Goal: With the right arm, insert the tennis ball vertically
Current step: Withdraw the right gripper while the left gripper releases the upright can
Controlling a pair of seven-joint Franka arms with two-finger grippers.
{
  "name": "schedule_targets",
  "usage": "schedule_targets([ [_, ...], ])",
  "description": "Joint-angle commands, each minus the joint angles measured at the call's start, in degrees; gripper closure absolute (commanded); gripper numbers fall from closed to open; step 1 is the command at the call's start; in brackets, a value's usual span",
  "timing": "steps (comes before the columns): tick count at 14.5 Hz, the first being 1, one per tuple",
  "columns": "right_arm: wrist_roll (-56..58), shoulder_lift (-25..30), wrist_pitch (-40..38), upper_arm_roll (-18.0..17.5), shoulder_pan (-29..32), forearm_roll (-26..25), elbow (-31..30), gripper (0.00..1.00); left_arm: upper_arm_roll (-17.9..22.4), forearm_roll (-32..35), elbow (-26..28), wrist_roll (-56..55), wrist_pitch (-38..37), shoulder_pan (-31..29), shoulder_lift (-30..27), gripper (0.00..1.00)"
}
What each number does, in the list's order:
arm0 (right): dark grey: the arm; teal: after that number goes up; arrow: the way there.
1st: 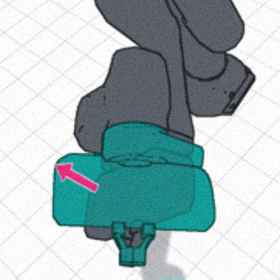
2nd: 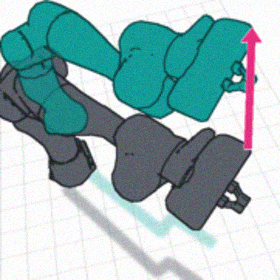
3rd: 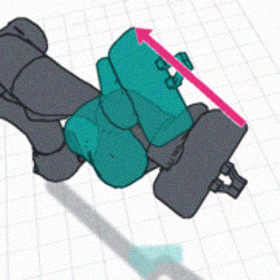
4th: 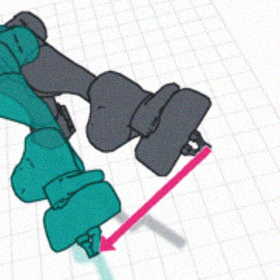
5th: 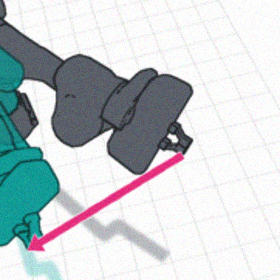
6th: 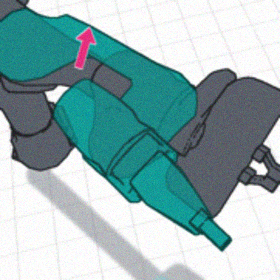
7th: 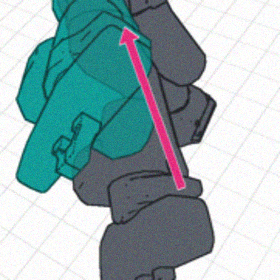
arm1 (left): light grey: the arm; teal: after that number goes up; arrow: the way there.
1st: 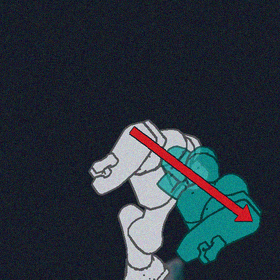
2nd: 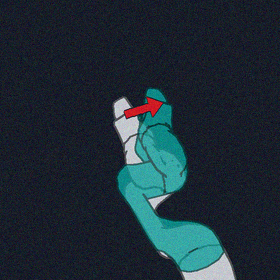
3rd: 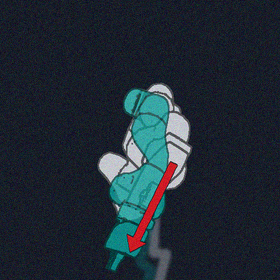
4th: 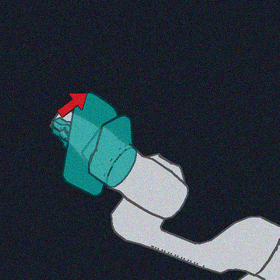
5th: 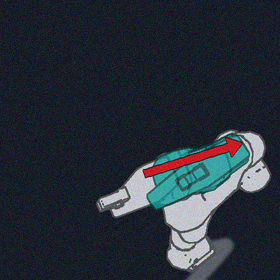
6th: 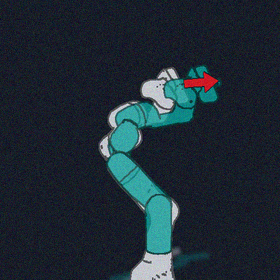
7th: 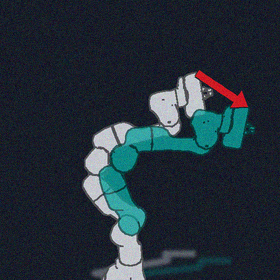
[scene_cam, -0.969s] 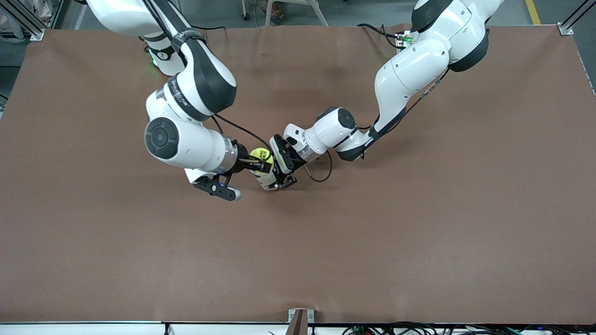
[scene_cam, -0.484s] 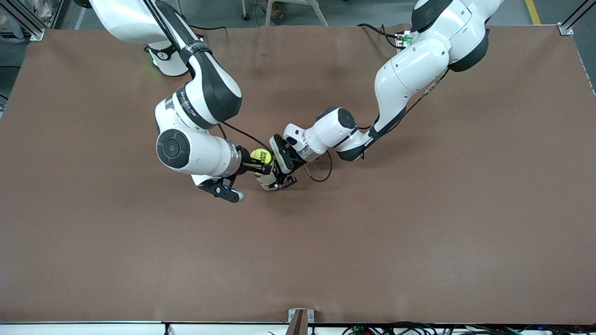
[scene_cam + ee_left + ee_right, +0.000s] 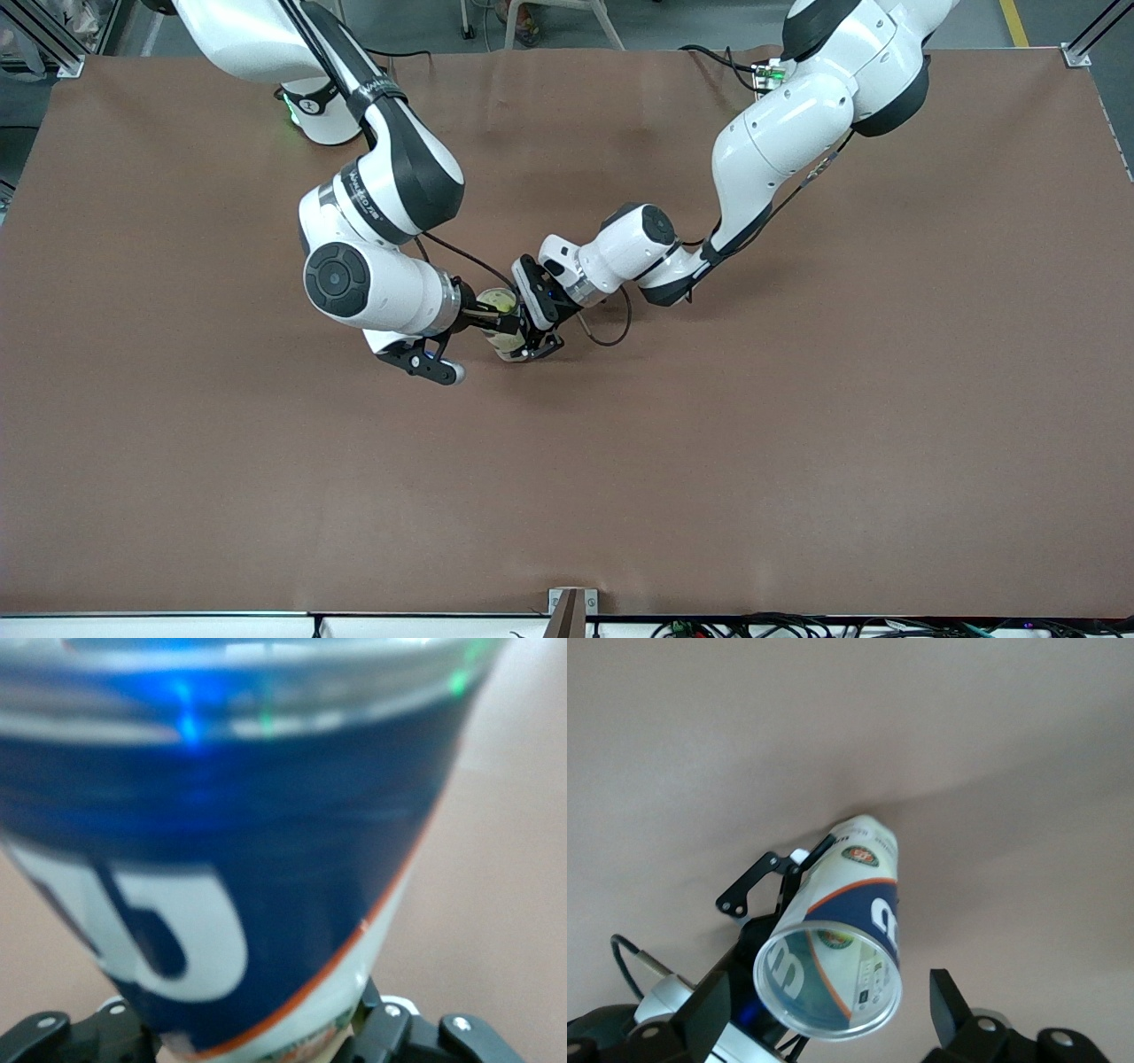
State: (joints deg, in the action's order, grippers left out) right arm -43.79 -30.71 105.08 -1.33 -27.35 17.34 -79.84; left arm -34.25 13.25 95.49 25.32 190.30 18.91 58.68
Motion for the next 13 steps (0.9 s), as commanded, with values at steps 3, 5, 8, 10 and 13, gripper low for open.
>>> schedule_targets([
  [3,0.5,6.8,-4.2,3.8,1.4,-9.6,1.1,0.0,0.2,-0.8,-0.5,0.3,0.2,0.6,-0.1,0.0],
  [5,3.5,9.7,-5.1,5.9,4.3,-10.3,1.4,0.0,0.2,-0.9,-0.4,0.2,0.2,0.7,-0.2,0.0],
  [8,15.7,13.0,-11.7,6.5,10.7,-10.9,1.4,0.0,1.3,-0.9,-0.3,0.3,-0.8,0.7,-0.5,0.0],
  [10,23.7,14.3,-13.1,7.0,15.5,-11.3,1.5,0.0,2.3,-0.9,-0.1,0.3,-3.3,0.3,-1.0,0.0],
  [13,32.5,16.5,-15.2,7.0,20.4,-13.1,1.5,0.0,2.7,-0.9,0.4,0.3,-8.8,-0.7,-2.2,0.0],
])
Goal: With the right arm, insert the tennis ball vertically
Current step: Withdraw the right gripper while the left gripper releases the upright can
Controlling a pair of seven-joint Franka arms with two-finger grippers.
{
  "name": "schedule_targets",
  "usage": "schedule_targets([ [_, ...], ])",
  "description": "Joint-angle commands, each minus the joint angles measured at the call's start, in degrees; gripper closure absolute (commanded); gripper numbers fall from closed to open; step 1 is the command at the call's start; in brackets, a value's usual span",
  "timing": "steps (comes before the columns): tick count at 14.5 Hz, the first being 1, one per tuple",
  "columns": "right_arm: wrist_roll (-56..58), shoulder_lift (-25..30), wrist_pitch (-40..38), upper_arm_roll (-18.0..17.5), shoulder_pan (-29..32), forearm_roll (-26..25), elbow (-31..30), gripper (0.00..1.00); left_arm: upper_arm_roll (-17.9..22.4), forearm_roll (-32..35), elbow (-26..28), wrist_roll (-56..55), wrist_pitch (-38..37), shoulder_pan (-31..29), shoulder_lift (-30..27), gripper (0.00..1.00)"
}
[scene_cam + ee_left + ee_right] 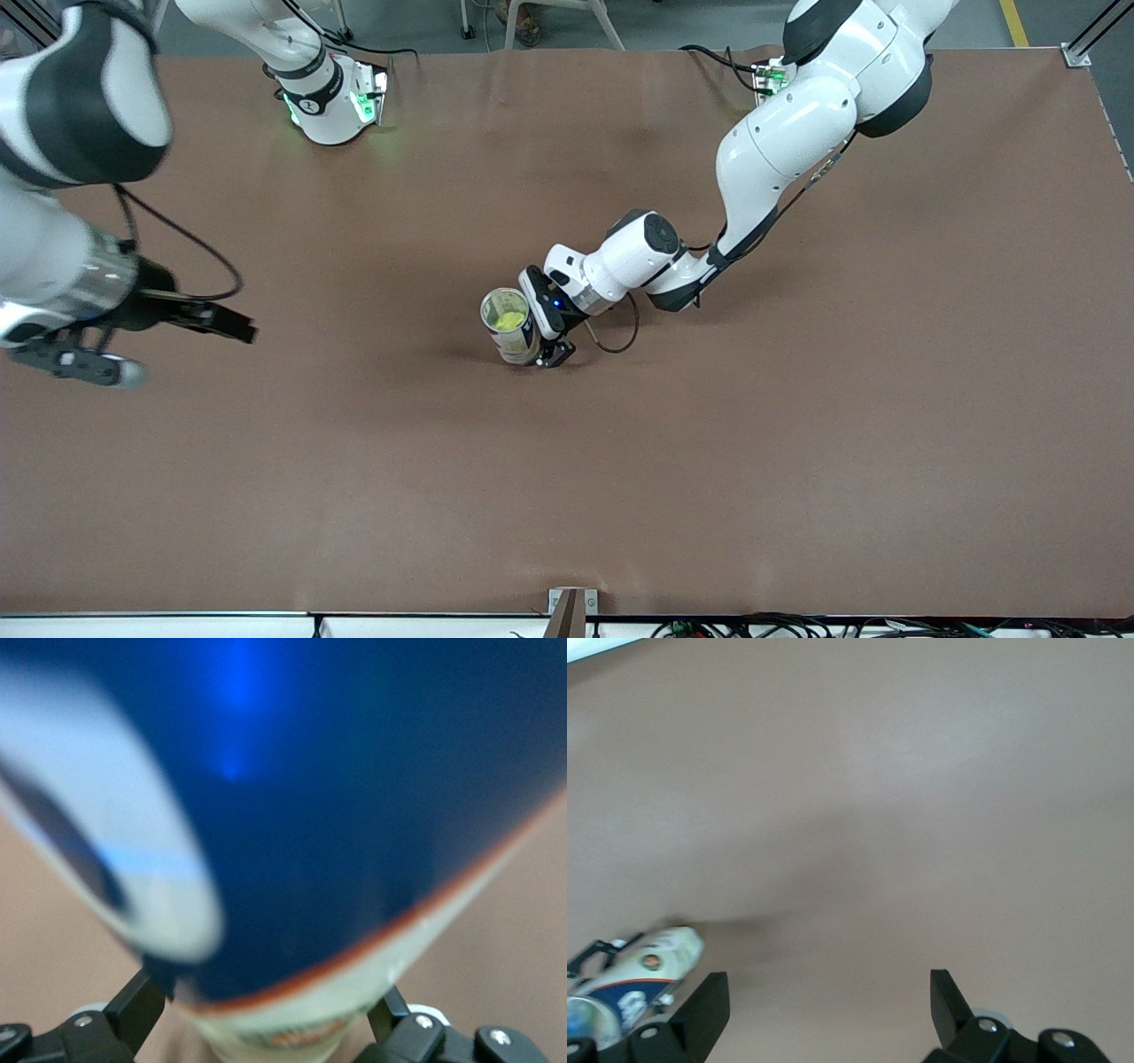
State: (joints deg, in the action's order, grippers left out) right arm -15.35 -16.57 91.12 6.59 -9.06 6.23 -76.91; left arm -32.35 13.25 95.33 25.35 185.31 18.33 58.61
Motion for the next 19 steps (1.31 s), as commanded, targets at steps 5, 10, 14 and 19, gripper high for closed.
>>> schedule_targets([
  [5,19.1,5.8,-0.6,-4.5,12.3,-5.7,-2.4,0.0,1.1,-1.0,0.4,0.1,-14.0,-2.0,-5.2,0.0],
  [10,19.5,9.1,2.2,-9.3,16.0,-10.1,-5.8,0.0,1.2,-0.9,-1.5,-3.5,-31.1,-4.8,-10.3,0.0],
  [14,19.7,10.7,2.4,-6.5,13.5,-9.7,-7.0,0.0,1.2,-0.9,-3.5,-14.7,-49.1,-6.8,-17.2,0.0],
  [19,19.8,17.9,8.1,-6.5,13.5,-9.7,-17.7,0.0,1.2,-0.9,-6.3,-33.6,-61.7,-10.5,-24.3,0.0],
])
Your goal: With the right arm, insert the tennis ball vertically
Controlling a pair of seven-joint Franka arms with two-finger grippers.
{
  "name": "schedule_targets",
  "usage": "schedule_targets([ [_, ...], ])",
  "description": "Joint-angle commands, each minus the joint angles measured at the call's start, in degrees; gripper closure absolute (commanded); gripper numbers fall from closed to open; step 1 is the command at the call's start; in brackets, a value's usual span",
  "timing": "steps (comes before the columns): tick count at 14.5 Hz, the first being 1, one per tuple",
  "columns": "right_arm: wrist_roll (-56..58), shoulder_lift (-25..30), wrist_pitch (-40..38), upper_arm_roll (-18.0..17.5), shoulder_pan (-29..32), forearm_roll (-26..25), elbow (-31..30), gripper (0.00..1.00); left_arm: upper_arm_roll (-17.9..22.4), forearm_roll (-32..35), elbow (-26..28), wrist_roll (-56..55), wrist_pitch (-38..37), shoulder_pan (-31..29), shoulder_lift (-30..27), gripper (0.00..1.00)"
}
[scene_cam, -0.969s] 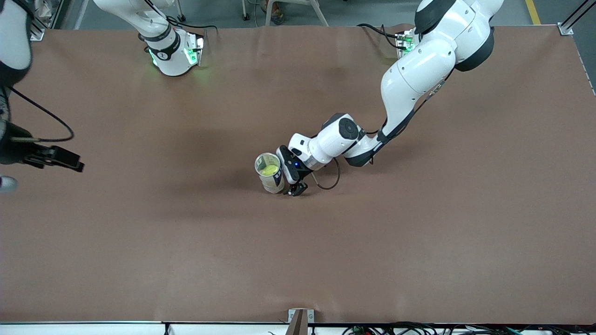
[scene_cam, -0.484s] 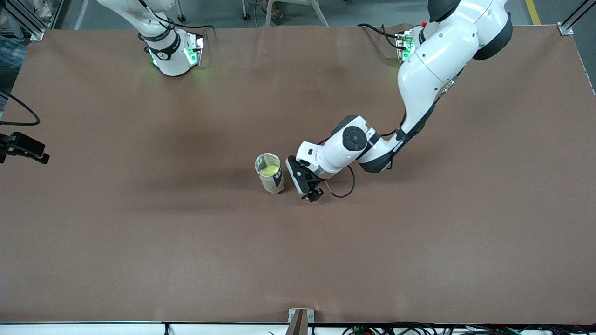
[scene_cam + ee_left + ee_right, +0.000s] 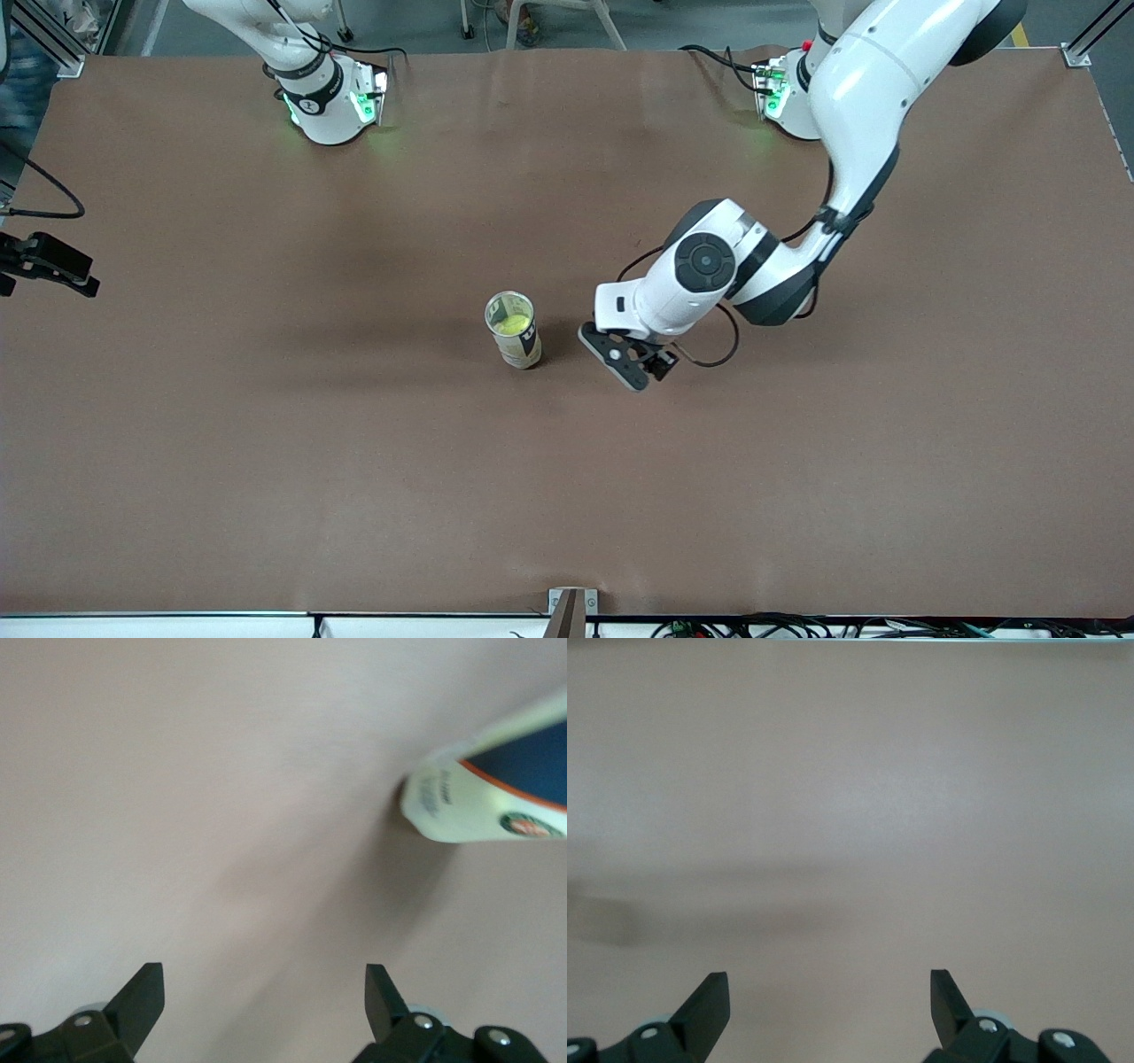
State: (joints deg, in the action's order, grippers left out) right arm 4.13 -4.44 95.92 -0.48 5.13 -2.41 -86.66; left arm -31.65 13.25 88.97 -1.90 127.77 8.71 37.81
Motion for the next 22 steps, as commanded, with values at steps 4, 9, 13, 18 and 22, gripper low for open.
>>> schedule_targets([
  [4,0.5,7.8,2.5,0.6,-0.5,-1.0,-10.0,0.0,0.4,-1.3,-0.3,-14.0,-14.6,-6.5,-11.3,0.0],
  [9,-4.1,9.7,2.0,0.6,-0.4,0.7,-12.9,0.0,0.5,-0.6,-0.5,-16.9,-26.1,-12.8,-21.1,0.0],
  [13,-5.2,9.3,1.6,0.6,-0.2,1.3,-12.0,0.0,0.2,-0.7,-5.6,-15.3,-32.0,-18.8,-23.9,0.0],
  [18,-4.3,9.2,1.4,0.5,-0.6,0.7,-11.5,0.0,0.3,-1.0,-10.1,-9.9,-39.7,-21.8,-26.0,0.0],
  [22,-4.3,9.2,1.4,0.5,-0.6,0.8,-10.6,0.0,8.1,-4.0,-8.9,-1.6,-42.4,-18.0,-31.9,0.0],
])
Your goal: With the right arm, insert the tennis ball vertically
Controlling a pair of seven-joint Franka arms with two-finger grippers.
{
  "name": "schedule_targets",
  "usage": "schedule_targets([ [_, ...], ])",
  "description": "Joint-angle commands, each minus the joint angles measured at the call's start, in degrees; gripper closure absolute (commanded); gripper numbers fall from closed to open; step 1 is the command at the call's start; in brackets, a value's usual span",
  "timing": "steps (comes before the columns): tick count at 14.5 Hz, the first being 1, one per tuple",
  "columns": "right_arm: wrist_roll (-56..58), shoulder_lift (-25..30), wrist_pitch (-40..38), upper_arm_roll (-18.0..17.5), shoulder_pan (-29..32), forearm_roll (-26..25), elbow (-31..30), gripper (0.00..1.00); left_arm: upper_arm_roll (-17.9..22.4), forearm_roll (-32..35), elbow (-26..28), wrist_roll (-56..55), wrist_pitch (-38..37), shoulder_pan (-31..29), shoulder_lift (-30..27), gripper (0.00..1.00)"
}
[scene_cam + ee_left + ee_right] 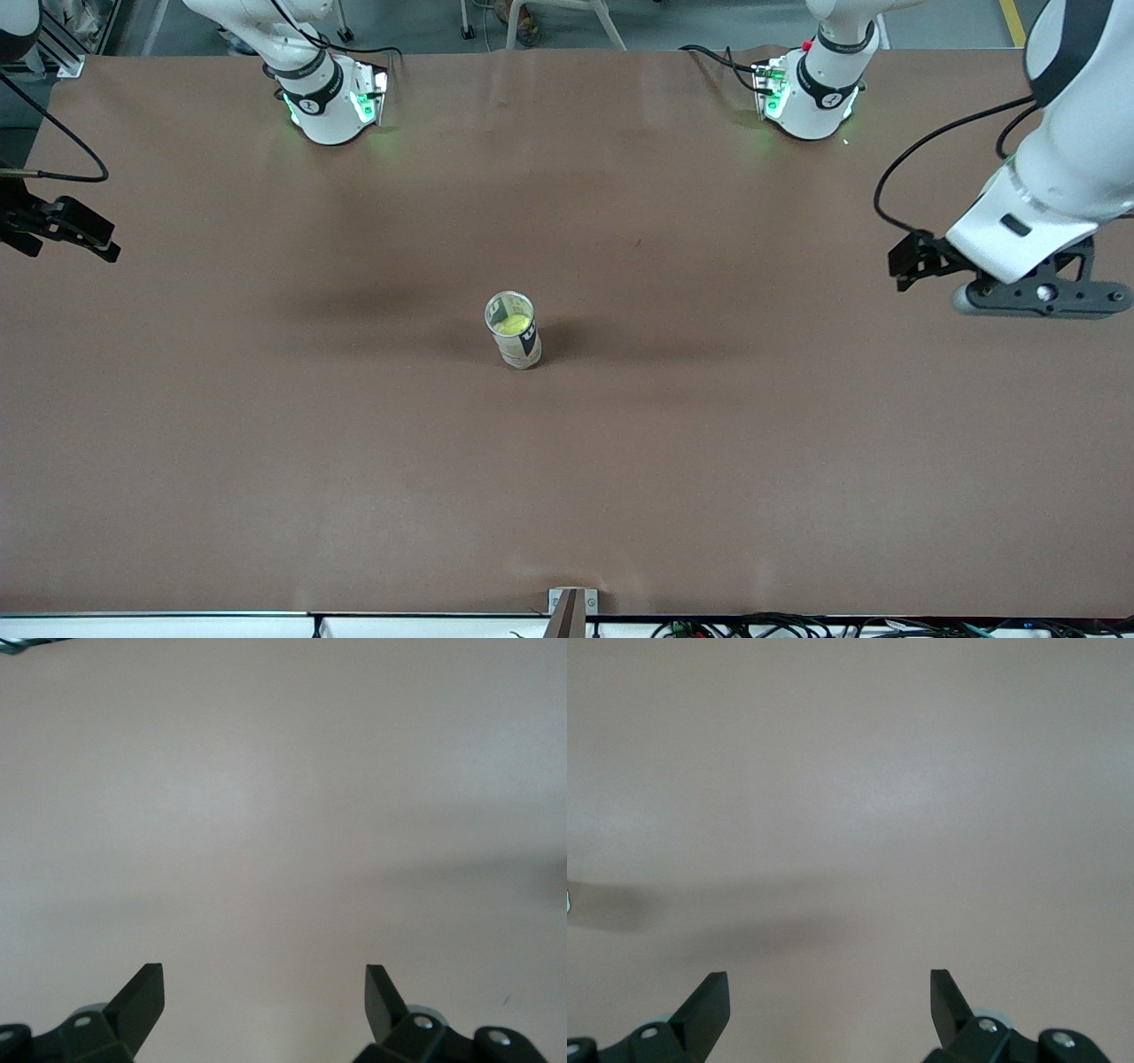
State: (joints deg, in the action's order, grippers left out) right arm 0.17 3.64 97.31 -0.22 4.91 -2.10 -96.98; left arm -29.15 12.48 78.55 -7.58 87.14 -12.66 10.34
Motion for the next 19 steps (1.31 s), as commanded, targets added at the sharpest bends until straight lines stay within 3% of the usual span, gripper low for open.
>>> schedule_targets([
  [1,-0.3,1.1,-0.1,0.2,-0.3,0.4,-0.3,0.0,11.0,-5.5,2.0,5.5,-2.6,6.6,-5.5,0.0],
  [3,-0.6,1.1,-0.1,0.1,-0.3,0.4,-0.2,0.0,15.9,-8.6,4.1,7.9,-4.2,9.1,-8.1,0.0],
  [6,-1.0,1.1,-0.1,0.1,-0.5,0.5,0.1,0.0,17.3,-9.2,8.8,8.0,-4.1,10.4,-12.1,0.0],
  [10,-1.1,1.1,0.2,0.1,-0.3,0.6,0.2,0.0,22.0,-12.6,12.3,7.1,-4.1,13.9,-15.5,0.0],
  [19,-0.4,1.1,0.6,0.2,-1.7,0.3,0.0,0.0,22.0,-11.6,13.9,3.5,-3.8,15.2,-17.8,0.0],
])
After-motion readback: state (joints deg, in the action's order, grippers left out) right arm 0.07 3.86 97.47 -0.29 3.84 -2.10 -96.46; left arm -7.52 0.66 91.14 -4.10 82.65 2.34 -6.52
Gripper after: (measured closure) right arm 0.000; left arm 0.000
